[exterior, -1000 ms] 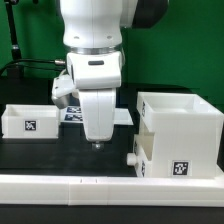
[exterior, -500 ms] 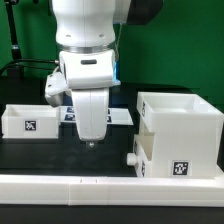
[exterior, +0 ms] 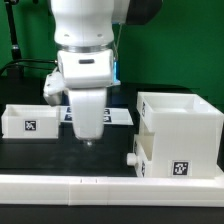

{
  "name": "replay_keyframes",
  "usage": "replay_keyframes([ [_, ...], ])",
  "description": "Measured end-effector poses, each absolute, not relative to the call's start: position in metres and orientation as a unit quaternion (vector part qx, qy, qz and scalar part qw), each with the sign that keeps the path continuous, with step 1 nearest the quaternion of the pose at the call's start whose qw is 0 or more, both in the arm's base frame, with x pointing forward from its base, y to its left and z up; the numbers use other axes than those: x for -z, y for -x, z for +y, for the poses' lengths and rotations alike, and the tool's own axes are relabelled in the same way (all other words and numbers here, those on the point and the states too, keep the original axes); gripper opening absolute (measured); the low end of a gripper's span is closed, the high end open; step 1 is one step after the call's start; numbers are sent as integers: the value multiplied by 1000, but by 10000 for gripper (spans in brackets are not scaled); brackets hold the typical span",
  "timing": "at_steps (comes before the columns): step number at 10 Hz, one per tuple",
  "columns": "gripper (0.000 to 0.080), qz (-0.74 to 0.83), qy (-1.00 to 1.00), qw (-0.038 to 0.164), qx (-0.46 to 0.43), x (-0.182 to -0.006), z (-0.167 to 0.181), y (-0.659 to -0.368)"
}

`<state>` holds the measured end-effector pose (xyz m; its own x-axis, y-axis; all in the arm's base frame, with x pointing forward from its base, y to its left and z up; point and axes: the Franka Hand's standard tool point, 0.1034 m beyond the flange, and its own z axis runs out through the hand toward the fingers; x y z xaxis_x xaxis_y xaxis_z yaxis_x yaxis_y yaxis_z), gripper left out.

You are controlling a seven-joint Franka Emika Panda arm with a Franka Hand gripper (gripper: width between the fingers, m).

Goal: Assemble drawer

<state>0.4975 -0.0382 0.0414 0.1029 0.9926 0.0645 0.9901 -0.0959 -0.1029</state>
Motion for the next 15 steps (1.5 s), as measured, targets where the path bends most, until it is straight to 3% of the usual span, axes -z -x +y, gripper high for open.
replay_keyframes([
  [3, 649, -550, 834, 37, -14, -74, -50, -481],
  [4, 649, -528, 849, 32, -7, -76, -51, -483],
  [9, 649, -380, 924, 30, -11, -74, -50, -482],
  [11, 649, -233, 972, 15, 4, -68, -54, -455],
  [15, 649, -86, 996, 21, -10, -54, -56, -419],
])
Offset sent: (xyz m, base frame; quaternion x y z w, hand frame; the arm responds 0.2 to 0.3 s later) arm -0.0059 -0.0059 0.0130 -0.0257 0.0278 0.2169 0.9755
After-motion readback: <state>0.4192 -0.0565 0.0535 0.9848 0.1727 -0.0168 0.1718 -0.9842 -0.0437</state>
